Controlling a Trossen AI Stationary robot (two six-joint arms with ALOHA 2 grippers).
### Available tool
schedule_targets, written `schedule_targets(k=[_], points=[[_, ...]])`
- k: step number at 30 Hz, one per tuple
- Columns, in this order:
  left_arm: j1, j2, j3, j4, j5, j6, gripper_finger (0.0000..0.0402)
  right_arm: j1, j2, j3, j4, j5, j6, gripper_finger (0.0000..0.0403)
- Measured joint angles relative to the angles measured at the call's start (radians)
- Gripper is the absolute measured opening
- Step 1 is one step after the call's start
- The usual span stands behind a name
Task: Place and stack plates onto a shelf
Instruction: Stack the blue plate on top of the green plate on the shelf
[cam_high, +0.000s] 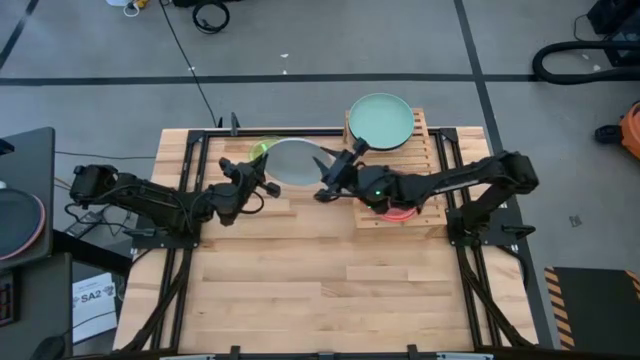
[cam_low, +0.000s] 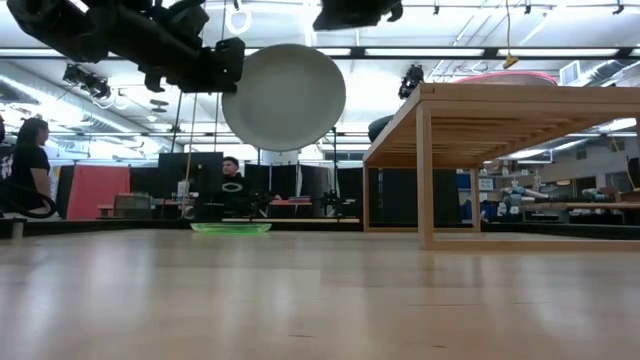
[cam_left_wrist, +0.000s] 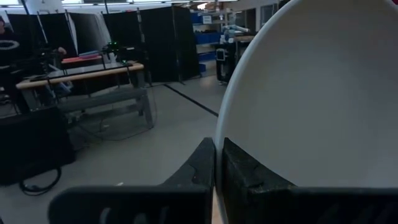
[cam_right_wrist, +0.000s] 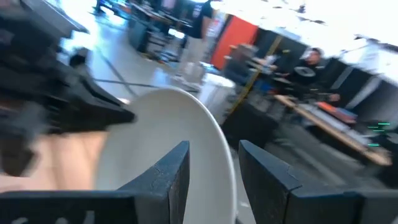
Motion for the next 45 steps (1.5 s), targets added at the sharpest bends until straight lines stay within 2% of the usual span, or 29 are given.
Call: schedule_targets(k=[4,10,18,25,35,42,45], points=[[0.0,0.0,0.0,0.0,0.003,0.0,0.0016,-0.016,0.063,0.0,0.104,0.088,-0.096,0.0144],[-0.001,0.0,0.0,0.0,0.004,0.0,0.0016,-0.042,0.111,0.0,0.135,0.097,-0.119,0.0144],[-0.002,0.0,0.0,0.0,0.012,-0.001,0.0016,-0.07,0.115,0.0,0.132,0.093,-0.118,0.0132],[-0.002,0.0,0.0,0.001,0.013,-0.002,0.0017,-0.078,0.115,0.0,0.118,0.09,-0.107,0.0096],[-0.002,0.0,0.0,0.0,0.014,-0.002,0.0019,-0.078,0.115,0.0,0.111,0.087,-0.112,0.0015],[-0.002,0.0,0.0,0.002,0.013,-0.003,0.0019,-0.078,0.115,0.0,0.117,0.086,-0.106,0.0032],[-0.002,0.0,0.0,0.002,0.013,-0.003,0.0019,-0.078,0.115,0.0,0.116,0.086,-0.107,0.0027]])
